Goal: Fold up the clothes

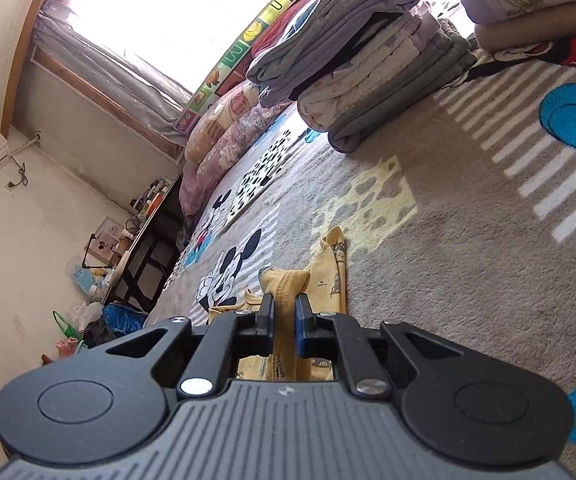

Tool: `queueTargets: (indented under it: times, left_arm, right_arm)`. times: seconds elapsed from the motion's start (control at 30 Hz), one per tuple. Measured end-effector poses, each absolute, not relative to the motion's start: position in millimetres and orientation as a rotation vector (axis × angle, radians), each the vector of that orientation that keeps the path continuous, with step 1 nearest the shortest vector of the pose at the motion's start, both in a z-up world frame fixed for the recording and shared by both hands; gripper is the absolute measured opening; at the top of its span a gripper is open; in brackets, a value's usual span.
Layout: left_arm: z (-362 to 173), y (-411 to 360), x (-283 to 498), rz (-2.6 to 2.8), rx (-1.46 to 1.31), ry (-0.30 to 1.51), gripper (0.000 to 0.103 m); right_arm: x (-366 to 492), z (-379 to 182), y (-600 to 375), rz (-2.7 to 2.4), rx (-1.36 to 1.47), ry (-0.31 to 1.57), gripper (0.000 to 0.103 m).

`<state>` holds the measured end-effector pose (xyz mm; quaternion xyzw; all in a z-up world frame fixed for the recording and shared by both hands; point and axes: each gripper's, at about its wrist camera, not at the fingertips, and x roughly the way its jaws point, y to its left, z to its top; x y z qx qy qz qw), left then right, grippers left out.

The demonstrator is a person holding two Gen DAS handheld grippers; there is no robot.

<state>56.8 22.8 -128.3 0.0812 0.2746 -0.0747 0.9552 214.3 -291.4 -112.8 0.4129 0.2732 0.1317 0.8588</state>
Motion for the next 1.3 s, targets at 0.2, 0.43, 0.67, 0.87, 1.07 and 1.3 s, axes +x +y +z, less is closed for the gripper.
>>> queueTargets:
  times: [0.2, 0.43, 0.67, 0.87, 1.07, 1.3]
  left_arm:
    - [-135, -15, 50, -0.214, 0.341, 0.527, 0.003]
    - [-140, -23, 54, -0.229, 0.404, 0.548, 0.003]
    - [-140, -30, 54, -0.246, 0.411, 0.546, 0.003]
    - [-138, -33, 52, -0.266, 0.420, 0.546, 0.003]
    - [-141, -37, 54, -0.279, 0.431, 0.552, 0.003]
    - [-135, -28, 52, -0.367, 0.403, 0.577, 0.003]
  right_arm:
    - [237, -94, -296, 0.287, 0.861, 0.571, 0.012]
    - [263, -70, -301, 0.284, 0.854, 0.552, 0.012]
    - [276, -57, -298, 0.303, 0.844, 0.563, 0.012]
    - [280, -52, -298, 0.310, 0.851, 0.555, 0.012]
    - [284, -45, -299, 0.313, 0.845, 0.546, 0.012]
    - [285, -46, -302, 0.307, 0.843, 0.543, 0.012]
